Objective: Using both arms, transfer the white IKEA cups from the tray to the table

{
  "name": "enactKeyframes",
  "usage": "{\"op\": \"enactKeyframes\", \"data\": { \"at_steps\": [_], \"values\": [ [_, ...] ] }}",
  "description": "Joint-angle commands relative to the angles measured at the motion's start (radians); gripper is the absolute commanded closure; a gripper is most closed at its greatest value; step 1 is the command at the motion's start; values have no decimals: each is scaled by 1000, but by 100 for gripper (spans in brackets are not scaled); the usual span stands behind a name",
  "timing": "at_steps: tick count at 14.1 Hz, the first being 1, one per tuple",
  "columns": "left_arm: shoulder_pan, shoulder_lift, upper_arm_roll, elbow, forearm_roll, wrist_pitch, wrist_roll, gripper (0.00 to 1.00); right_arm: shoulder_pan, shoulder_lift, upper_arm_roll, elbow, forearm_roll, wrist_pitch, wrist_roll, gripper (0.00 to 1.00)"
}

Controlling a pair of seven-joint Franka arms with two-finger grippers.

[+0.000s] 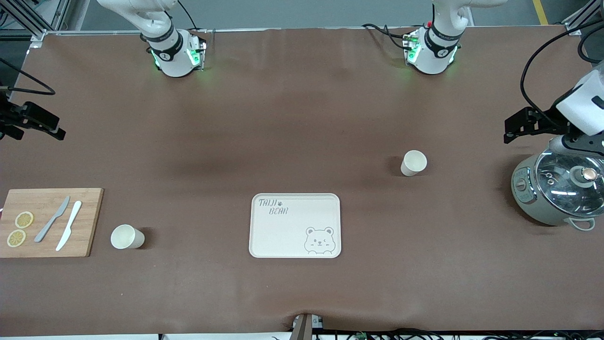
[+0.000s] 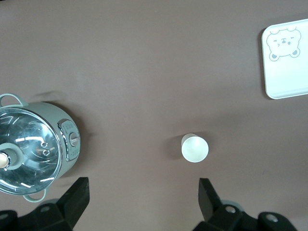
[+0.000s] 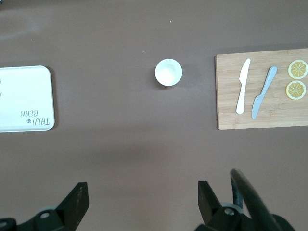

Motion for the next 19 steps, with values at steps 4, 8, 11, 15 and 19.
{"op": "enactKeyframes", "data": {
  "at_steps": [4,8,11,15,19],
  "values": [
    [-9,-10,-1,-6,-4,39,-5,0,6,11,0,22,-18,-16,14,0],
    [-4,-12,0,-6,-30,44,-17,0,8,11,0,22,-18,-16,14,0],
    [-9,-6,0,-6,-25,44,-40,0,6,11,0,22,-18,-16,15,0],
    [3,-15,3,-6,-30,43,-47,0,8,11,0,22,-18,-16,16,0],
    [0,-15,2,-6,-28,29,-67,0,8,11,0,22,-18,-14,17,0]
  ]
}}
